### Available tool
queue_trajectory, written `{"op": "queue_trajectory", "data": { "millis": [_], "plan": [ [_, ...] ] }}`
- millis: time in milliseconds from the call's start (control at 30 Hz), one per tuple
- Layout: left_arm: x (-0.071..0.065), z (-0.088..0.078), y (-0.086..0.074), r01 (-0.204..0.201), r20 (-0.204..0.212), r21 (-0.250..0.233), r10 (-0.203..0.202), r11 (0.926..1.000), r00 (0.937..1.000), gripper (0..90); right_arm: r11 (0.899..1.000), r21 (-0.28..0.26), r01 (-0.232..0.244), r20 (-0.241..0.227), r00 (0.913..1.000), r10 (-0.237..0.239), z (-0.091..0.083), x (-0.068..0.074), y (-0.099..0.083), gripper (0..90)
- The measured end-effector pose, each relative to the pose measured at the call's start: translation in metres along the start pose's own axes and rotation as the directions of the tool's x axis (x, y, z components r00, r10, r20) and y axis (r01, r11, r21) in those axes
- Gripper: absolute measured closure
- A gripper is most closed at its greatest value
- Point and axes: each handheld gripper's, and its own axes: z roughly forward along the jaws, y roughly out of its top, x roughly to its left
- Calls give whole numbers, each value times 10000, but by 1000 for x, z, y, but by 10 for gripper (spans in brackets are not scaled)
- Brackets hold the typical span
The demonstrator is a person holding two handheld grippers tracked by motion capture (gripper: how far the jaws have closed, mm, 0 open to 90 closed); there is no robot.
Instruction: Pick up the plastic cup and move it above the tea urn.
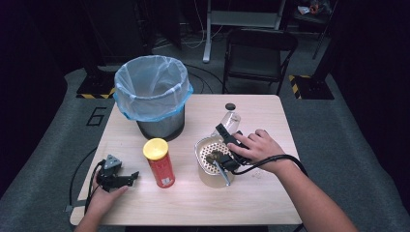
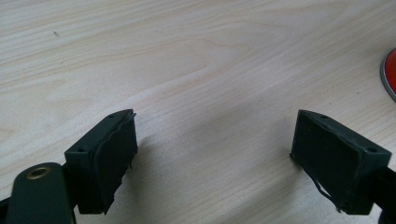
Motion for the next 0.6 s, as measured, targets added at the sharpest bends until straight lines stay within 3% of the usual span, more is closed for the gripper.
{"op": "queue_trajectory", "data": {
  "millis": [67,100,133,367,533,600],
  "plan": [
    [0,0,0,15,9,7,-15,10000,10000,137,10000,-4,10,350,9994,-10,0,0,0,398],
    [0,0,0,10,10,11,-10,10000,10000,137,10000,-80,-24,7,10000,24,0,1,0,398],
    [0,0,0,15,11,10,-15,10000,10000,137,9998,32,-203,421,9989,202,-1,1,0,398],
    [0,0,0,9,10,9,-9,10000,10000,137,9998,39,-183,507,9986,181,-1,1,1,399],
    [0,0,0,-5,0,3,5,10000,10000,137,9981,163,-586,647,9963,574,-2,2,2,398],
    [0,0,0,8,8,9,-8,10000,10000,137,9991,40,-426,701,9966,422,-1,0,2,398]
  ]
}}
